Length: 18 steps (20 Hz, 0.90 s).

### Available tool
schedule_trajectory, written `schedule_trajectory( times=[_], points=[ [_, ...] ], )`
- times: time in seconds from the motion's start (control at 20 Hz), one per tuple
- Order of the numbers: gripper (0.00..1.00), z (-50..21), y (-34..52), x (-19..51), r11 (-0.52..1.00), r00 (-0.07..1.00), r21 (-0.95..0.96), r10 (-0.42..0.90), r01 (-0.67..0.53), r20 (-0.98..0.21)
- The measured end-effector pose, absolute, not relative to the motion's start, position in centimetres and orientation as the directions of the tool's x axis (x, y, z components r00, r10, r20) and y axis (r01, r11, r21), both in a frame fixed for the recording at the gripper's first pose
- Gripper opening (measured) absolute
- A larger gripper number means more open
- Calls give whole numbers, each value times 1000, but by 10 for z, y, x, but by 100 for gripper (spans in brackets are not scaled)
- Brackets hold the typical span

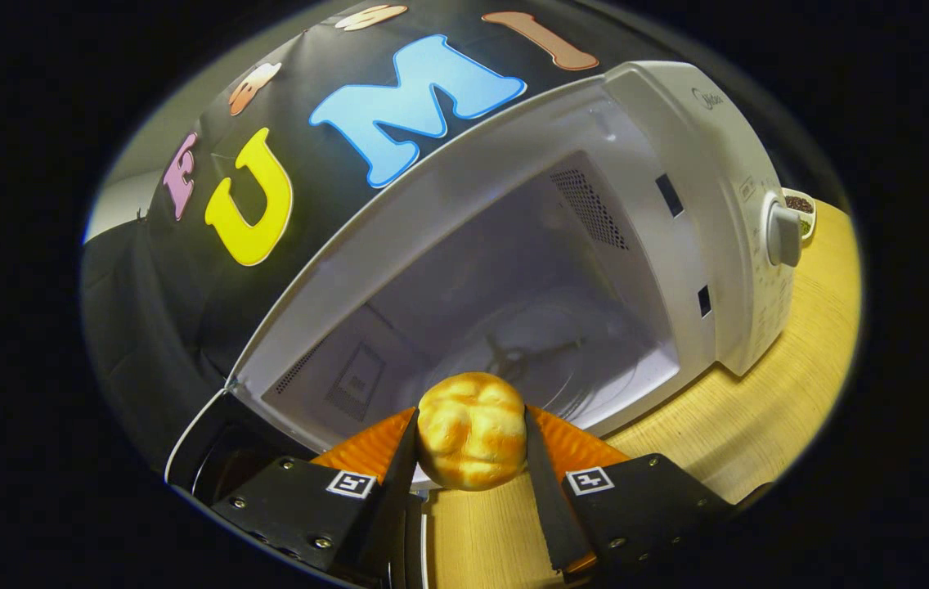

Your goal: Open the microwave, put the food inside, and close the microwave door.

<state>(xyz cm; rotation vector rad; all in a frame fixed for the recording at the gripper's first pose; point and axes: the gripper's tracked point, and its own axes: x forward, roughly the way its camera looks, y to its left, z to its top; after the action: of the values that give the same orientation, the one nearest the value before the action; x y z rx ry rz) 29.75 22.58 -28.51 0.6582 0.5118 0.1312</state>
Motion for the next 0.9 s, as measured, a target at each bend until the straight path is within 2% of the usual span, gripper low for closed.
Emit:
schedule_trajectory(
  times=[0.35,0.5,0.7,0.8,0.85,0.9],
  points=[
    [70,-311,230,320,770,866,630,243,102,-438],
    [73,-311,231,326,783,874,614,225,101,-431],
    [83,-312,231,329,818,884,567,191,98,-428],
    [90,-309,231,330,826,888,556,185,92,-421],
    [97,-310,230,329,831,886,548,183,92,-426],
    [97,-311,230,327,835,884,543,184,89,-429]
  ],
)
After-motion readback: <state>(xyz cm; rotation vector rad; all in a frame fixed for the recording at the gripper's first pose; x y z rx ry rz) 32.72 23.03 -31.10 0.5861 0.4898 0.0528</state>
